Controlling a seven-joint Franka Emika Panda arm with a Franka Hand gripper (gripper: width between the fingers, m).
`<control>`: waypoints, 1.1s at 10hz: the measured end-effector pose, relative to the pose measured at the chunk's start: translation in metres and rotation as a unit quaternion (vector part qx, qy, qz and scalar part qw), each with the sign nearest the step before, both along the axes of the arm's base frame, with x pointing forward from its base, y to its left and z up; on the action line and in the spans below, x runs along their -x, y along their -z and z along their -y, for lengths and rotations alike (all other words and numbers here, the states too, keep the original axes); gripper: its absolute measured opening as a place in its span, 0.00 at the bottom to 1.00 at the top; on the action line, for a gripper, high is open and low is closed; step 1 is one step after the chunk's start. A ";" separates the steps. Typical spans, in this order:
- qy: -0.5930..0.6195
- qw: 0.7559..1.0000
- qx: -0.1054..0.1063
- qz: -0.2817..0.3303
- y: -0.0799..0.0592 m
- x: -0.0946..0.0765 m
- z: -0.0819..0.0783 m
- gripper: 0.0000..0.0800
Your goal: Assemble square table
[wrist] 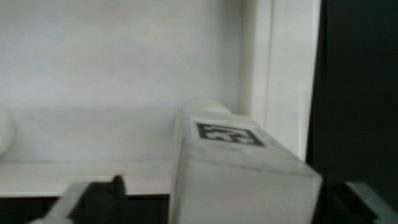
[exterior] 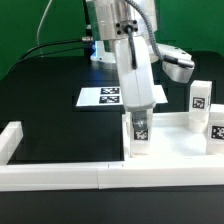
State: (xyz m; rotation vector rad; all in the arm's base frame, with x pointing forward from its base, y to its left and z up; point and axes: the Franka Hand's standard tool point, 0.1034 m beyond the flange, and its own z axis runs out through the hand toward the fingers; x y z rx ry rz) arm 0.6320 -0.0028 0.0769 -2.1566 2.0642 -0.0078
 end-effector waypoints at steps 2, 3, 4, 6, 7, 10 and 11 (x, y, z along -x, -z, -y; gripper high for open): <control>-0.186 0.982 0.022 0.024 0.000 -0.002 -0.006 0.76; -0.277 0.960 0.028 0.027 0.002 0.000 -0.012 0.80; -0.275 0.960 0.029 0.028 0.002 0.000 -0.010 0.81; -0.331 0.942 0.037 0.032 0.002 0.000 -0.008 0.81; -0.410 0.910 0.053 0.035 0.001 0.000 -0.005 0.81; -0.595 0.798 0.094 0.024 0.002 -0.003 -0.007 0.81; -0.581 0.809 0.094 0.023 0.002 -0.003 -0.005 0.66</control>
Offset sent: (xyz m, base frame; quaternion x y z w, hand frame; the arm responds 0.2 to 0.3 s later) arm 0.0000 0.0000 0.0000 0.0000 0.0000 -0.1938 0.9810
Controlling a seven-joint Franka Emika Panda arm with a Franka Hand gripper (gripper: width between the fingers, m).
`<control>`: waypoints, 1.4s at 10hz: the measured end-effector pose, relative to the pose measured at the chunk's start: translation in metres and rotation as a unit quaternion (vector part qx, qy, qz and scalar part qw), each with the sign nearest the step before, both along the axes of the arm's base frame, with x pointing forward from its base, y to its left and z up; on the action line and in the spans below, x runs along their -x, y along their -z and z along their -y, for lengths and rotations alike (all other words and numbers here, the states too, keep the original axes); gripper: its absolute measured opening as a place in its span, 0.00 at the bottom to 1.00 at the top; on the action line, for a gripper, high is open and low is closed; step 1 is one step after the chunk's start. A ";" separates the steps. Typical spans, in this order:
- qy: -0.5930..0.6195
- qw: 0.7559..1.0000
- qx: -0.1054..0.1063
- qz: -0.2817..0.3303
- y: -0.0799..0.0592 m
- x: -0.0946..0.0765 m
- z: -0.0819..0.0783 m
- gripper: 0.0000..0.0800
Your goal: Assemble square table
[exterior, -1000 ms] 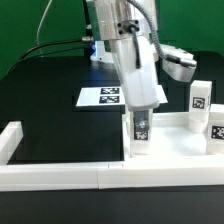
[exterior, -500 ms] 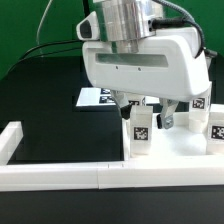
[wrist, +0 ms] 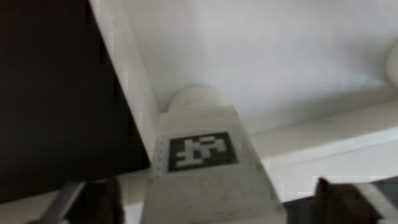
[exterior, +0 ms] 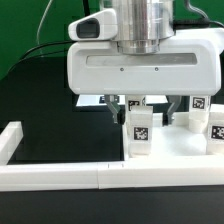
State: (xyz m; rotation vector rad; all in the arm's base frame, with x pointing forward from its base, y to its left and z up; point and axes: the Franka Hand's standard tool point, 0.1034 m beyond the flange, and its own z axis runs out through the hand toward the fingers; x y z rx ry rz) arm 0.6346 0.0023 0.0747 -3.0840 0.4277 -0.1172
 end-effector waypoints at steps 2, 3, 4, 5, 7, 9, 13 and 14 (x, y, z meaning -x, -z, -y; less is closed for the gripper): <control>0.036 0.999 -0.003 -0.001 0.000 0.000 0.000 0.49; 0.073 0.997 -0.006 -0.001 0.000 0.000 0.000 0.36; 0.110 0.994 -0.009 -0.002 0.000 0.000 0.000 0.36; 0.169 0.985 -0.013 -0.002 0.000 0.000 0.000 0.36; 0.320 0.947 -0.021 -0.004 0.001 0.000 0.001 0.36; 0.523 0.850 -0.062 -0.017 0.001 0.000 0.001 0.36; 0.575 0.815 -0.077 -0.024 0.002 0.000 0.003 0.45; 0.573 0.816 -0.077 -0.023 0.002 0.000 0.002 0.68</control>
Offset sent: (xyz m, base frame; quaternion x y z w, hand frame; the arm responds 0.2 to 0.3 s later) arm 0.0000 0.0000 0.0000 0.0000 0.0000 0.1938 0.9810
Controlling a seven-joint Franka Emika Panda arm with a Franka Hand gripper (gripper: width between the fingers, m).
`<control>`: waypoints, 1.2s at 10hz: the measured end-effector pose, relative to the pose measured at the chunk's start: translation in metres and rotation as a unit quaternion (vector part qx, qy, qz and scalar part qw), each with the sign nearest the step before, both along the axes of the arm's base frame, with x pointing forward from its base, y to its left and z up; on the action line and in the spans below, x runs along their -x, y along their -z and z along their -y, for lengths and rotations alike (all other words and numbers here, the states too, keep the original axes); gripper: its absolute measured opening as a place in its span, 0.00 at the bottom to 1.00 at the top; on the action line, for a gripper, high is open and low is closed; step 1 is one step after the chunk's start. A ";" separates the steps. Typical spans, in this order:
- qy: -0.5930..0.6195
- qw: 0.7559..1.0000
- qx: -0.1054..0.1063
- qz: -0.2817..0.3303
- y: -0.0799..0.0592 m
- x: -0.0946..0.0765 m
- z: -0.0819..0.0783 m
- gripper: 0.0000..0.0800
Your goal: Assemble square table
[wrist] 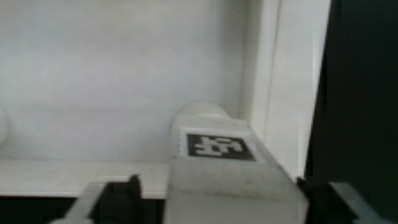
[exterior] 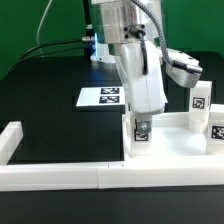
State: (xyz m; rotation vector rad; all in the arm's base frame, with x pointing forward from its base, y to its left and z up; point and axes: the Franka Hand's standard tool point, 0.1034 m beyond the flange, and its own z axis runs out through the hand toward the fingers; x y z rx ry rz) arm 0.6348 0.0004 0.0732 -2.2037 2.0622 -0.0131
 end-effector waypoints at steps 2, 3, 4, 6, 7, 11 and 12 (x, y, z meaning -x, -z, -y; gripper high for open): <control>-0.225 0.974 0.019 0.022 0.002 0.002 0.005 0.79; -0.271 0.962 0.019 0.024 0.002 0.003 0.003 0.81; -0.285 0.958 0.022 0.025 0.003 0.002 0.004 0.81; -0.412 0.910 0.043 0.030 0.002 0.002 0.005 0.81; -0.512 0.856 0.064 0.031 0.000 -0.001 0.003 0.81; -0.628 0.774 0.070 0.039 0.000 -0.001 -0.001 0.68; -0.626 0.775 0.070 0.039 0.000 -0.001 -0.001 0.51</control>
Offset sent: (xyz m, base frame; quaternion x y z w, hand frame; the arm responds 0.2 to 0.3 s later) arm 0.0000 0.0000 0.0000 0.0000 0.0000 -0.1296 0.9916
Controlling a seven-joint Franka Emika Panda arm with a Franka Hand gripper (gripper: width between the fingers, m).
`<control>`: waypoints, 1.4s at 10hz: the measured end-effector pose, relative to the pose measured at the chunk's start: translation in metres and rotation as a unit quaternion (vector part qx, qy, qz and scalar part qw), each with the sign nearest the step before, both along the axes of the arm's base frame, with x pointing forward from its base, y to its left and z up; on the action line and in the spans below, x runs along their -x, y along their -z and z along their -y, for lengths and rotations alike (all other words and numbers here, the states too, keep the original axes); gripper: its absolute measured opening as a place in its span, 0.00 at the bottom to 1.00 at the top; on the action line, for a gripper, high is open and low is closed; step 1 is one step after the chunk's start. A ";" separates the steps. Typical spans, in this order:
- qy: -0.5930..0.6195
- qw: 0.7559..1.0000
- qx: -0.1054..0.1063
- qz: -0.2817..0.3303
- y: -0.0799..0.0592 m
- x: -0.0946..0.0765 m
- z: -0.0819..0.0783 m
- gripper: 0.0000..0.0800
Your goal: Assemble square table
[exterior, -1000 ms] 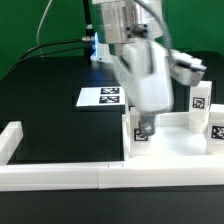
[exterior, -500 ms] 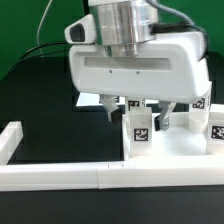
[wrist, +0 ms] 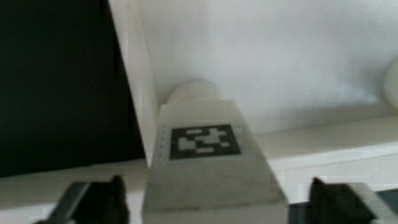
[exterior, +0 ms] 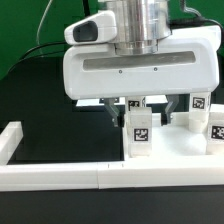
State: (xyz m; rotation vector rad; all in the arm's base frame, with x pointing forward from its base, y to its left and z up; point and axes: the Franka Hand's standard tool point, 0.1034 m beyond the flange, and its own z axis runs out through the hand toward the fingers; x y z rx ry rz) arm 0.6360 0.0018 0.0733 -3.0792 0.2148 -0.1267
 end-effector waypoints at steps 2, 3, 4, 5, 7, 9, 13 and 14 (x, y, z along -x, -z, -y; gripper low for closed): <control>0.081 0.997 -0.007 -0.004 0.001 0.000 0.002 0.36; 0.123 0.992 -0.010 -0.006 0.001 0.000 0.002 0.36; 0.185 0.983 -0.013 -0.007 0.001 0.000 0.002 0.36; 0.273 0.962 -0.016 -0.010 0.001 0.001 0.001 0.36; 0.482 0.875 -0.031 -0.029 0.001 0.005 -0.002 0.36; 0.626 0.776 -0.067 -0.042 0.000 0.003 0.000 0.36; 0.638 0.765 -0.068 -0.043 0.001 0.003 0.000 0.64; 0.570 0.819 -0.066 -0.027 0.000 0.001 0.001 0.64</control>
Offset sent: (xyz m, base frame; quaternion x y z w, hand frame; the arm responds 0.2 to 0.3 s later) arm 0.0037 -0.0123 0.0027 -0.0452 0.0445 0.2398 0.9687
